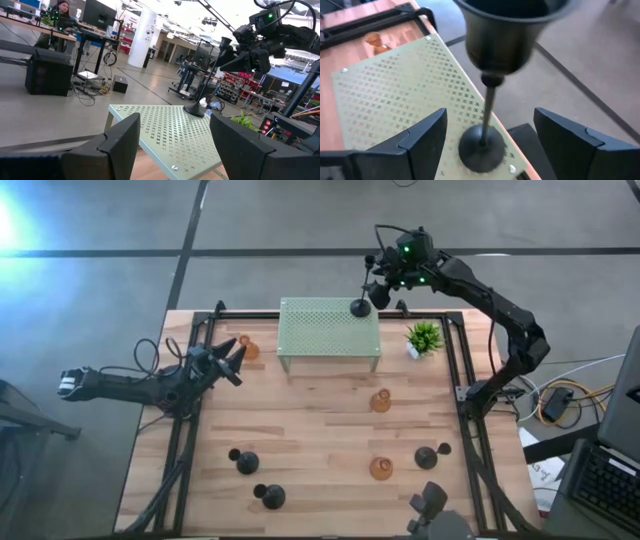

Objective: Pick & Place candle stick holders
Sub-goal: Put the right black candle holder on the shelf aligned with the other black candle holder

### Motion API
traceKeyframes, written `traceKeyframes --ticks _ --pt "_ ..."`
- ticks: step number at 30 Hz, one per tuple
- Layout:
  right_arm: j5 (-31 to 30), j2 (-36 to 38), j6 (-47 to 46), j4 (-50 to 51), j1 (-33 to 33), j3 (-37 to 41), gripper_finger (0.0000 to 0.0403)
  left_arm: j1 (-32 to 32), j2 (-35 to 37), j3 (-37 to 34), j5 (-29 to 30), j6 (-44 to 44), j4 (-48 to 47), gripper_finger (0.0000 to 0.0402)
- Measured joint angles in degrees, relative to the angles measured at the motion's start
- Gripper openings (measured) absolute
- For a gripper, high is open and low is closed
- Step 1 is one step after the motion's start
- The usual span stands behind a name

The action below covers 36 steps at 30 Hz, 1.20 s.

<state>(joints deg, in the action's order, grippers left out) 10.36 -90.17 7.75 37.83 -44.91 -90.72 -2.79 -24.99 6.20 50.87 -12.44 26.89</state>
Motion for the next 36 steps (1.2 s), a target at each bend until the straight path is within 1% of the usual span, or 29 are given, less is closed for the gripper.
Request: traceKeyframes --ticks 6,12,17,22,25,29,32,36 --pt "-4.45 3.15 2.28 4.43 -0.02 0.00 0.0283 0.04 0.00 0.00 -0.02 -0.01 0.00 0.0245" --pt "-4.56 9.07 2.20 12.54 -0.01 -0.01 0.0268 0.04 -0.02 0.00 -0.02 -0.01 0.00 0.0245" --pt "-4.42 15.32 -1.00 21.71 0.03 -0.02 0.0253 0.04 0.00 0.00 -0.01 0.00 0.00 0.0245" --pt "-4.00 21.77 -3.99 30.12 2.57 -0.02 0.0235 0.02 0.00 0.00 0.00 0.01 0.00 0.0245" --pt "-2.85 25.11 -7.51 32.73 6.17 -0.02 0.0223 0.02 -0.02 0.00 0.00 0.01 0.00 0.0245" --pt "-2.41 27.57 -13.92 32.03 13.66 -0.04 0.0206 -0.02 0.00 0.00 0.00 0.01 0.00 0.0245" --pt "-2.80 26.99 -18.24 28.96 20.13 -0.04 0.0193 -0.02 0.00 0.00 0.00 0.01 0.00 0.0245" --pt "-3.11 23.78 -21.24 25.08 28.76 -0.04 0.0176 -0.01 0.00 0.00 0.00 0.04 0.00 0.0245"
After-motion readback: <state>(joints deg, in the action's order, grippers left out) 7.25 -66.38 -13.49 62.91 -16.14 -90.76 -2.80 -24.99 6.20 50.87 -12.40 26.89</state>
